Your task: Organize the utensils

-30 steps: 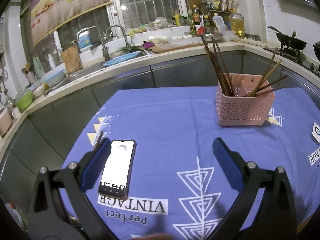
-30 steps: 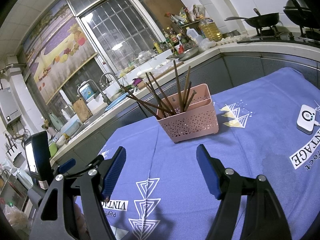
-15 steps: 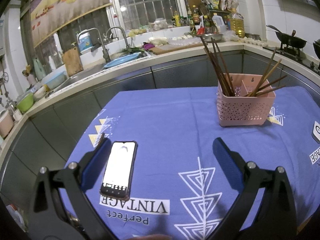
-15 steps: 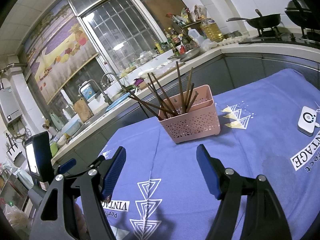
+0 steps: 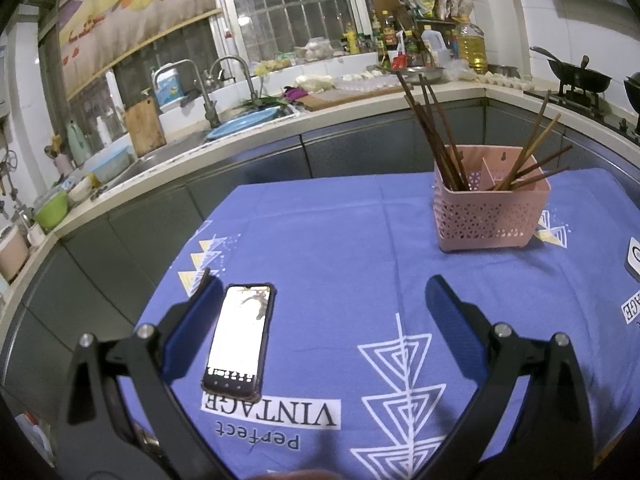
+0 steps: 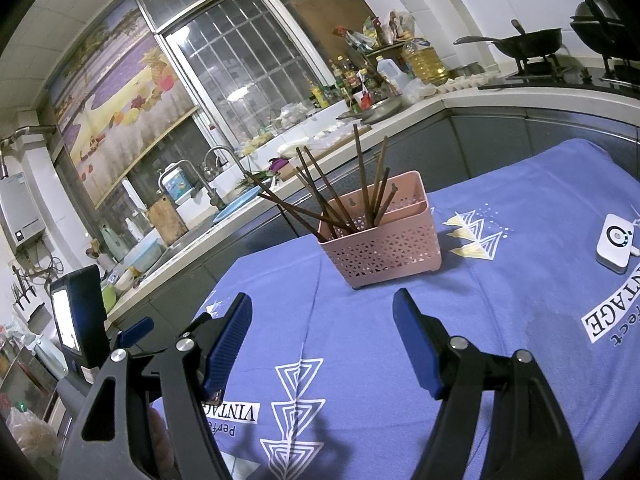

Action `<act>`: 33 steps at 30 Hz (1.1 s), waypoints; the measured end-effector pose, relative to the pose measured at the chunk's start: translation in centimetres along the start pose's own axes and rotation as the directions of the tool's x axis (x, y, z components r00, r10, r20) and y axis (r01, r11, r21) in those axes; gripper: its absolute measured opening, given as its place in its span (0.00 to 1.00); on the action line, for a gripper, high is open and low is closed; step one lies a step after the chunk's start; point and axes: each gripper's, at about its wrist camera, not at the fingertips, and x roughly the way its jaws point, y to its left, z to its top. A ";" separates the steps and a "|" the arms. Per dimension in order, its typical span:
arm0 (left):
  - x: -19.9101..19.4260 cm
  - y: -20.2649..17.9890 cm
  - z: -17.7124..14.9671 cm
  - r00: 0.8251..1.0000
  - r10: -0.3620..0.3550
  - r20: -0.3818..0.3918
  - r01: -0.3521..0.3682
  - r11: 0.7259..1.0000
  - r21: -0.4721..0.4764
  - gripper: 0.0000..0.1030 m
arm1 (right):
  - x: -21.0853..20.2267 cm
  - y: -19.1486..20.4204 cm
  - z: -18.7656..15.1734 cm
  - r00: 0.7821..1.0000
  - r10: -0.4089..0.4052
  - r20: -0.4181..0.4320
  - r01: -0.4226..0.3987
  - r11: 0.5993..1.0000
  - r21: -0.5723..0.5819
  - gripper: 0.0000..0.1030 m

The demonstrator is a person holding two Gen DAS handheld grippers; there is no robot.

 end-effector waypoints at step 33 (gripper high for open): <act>0.3 0.0 -0.3 1.000 -0.001 0.001 0.001 1.000 0.020 0.94 | 0.2 -0.1 0.0 1.000 0.003 -0.001 -0.003 1.000 0.001 0.71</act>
